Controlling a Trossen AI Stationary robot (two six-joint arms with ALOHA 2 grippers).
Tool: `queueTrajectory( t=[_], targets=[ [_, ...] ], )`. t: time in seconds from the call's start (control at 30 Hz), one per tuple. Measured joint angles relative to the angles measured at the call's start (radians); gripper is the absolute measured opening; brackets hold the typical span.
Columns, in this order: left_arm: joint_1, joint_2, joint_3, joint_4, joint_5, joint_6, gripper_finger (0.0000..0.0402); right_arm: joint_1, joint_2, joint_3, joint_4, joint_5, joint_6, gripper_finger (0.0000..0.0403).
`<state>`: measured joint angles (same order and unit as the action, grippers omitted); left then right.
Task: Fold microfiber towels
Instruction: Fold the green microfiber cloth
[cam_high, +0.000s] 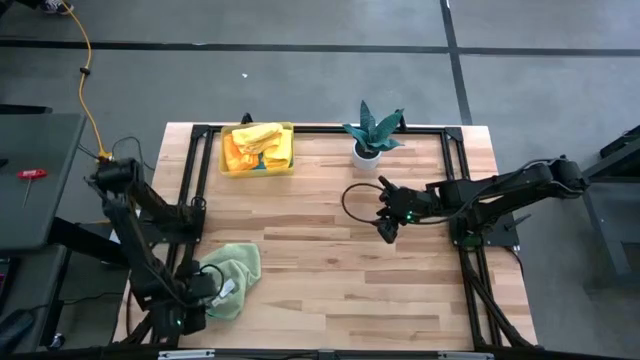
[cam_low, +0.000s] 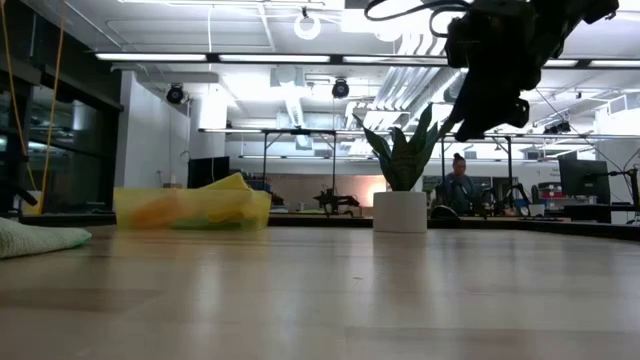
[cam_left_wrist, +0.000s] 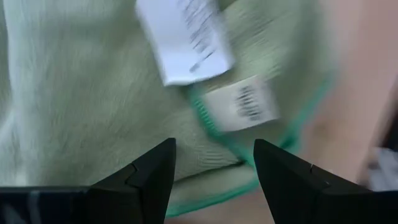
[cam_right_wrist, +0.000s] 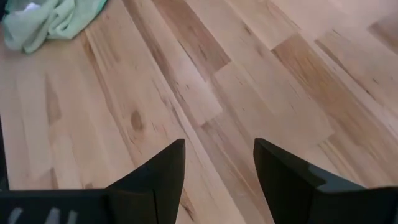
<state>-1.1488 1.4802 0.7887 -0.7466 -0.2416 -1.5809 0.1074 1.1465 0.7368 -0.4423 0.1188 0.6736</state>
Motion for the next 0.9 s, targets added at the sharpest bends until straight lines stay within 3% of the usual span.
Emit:
queueTrajectory(
  t=[0.17,0.33,0.5,0.63,0.9],
  targets=[
    [0.001,0.093,0.0,-0.008,0.109,-0.116,0.0204,0.0,0.0,0.0,0.0,-0.017,-0.051,0.0183],
    [-0.01,0.089,0.021,-0.027,0.131,-0.118,0.0204,0.0,0.0,0.0,-0.001,-0.037,-0.08,0.0183],
    [-0.013,0.044,0.027,-0.005,0.135,-0.057,0.0204,0.0,0.0,0.0,-0.001,-0.019,-0.065,0.0183],
    [-0.024,0.04,0.027,0.014,0.159,0.086,0.0204,0.0,0.0,0.0,0.0,0.018,-0.046,0.0183],
    [-0.03,0.05,0.027,0.008,0.084,0.156,0.0204,0.0,0.0,0.0,0.0,0.072,0.0,0.0183]
  ],
)
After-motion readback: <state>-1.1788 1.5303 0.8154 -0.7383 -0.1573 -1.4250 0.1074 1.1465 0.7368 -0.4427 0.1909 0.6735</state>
